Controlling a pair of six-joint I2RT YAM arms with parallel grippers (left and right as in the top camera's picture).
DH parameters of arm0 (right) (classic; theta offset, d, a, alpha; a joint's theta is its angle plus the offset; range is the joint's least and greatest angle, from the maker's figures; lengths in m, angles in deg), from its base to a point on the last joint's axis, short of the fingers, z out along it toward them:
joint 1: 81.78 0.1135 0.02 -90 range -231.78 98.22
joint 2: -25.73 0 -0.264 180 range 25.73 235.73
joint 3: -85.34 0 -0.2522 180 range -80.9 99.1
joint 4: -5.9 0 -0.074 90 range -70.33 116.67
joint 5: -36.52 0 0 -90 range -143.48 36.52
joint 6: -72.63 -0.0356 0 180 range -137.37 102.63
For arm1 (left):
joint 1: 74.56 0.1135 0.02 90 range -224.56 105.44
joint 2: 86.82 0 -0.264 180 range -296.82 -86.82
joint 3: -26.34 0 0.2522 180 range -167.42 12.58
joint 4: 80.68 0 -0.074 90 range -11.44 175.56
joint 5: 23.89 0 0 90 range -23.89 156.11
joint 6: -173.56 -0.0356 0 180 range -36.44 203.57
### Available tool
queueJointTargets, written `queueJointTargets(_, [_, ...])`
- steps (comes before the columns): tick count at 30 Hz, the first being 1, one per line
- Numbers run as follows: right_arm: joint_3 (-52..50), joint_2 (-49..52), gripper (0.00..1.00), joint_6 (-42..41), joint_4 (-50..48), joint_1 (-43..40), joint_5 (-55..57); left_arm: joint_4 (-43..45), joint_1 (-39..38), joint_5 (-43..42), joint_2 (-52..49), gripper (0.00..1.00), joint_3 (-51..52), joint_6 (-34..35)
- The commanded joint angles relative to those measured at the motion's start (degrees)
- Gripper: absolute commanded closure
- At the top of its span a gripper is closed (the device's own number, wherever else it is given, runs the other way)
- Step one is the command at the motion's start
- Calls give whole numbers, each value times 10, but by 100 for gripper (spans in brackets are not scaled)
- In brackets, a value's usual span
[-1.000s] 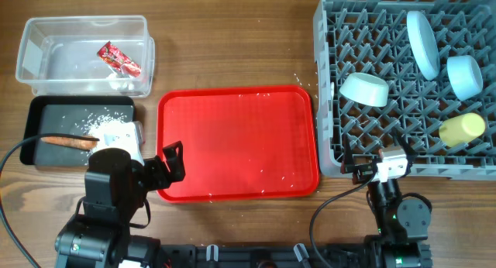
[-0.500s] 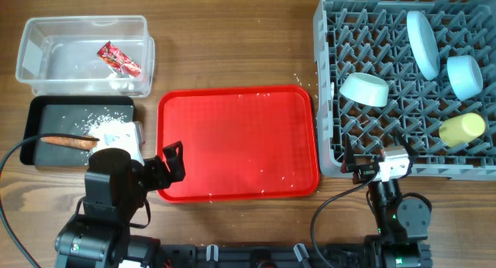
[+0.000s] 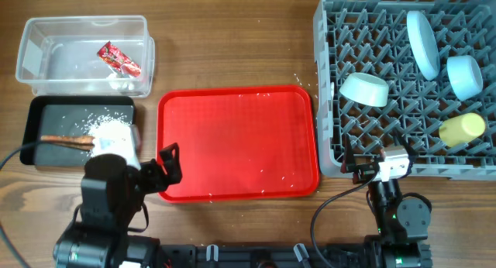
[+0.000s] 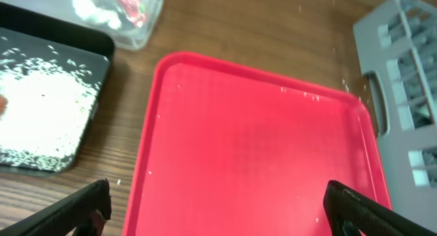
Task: Sort waste into correct bins and load items into the dishwasher rack
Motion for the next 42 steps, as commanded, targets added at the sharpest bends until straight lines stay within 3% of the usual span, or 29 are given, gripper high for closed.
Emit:
queueJointTargets(1, [-1,-2,0,-8,-1,3,11,10,30,10,61,0,43,5])
queueJointTargets(5, [-1,-2,0,-8,-1,3,11,72,50,10,125,0,110,5])
queueJointTargets(15, [-1,-2,0,-8,-1,3,11,376,52,10,251,0,319,4])
queueJointTargets(20, [-1,-2,0,-8,-1,3,12,494,64,-21,288,0,387,-70])
queueJointTargets(25, [-1,-2,1,-8,-1,3,11,453,66,-20,297,0,406,-76])
queueJointTargets(42, [-1,-2,0,-8,-1,3,11,454,66,-18,297,0,406,-84])
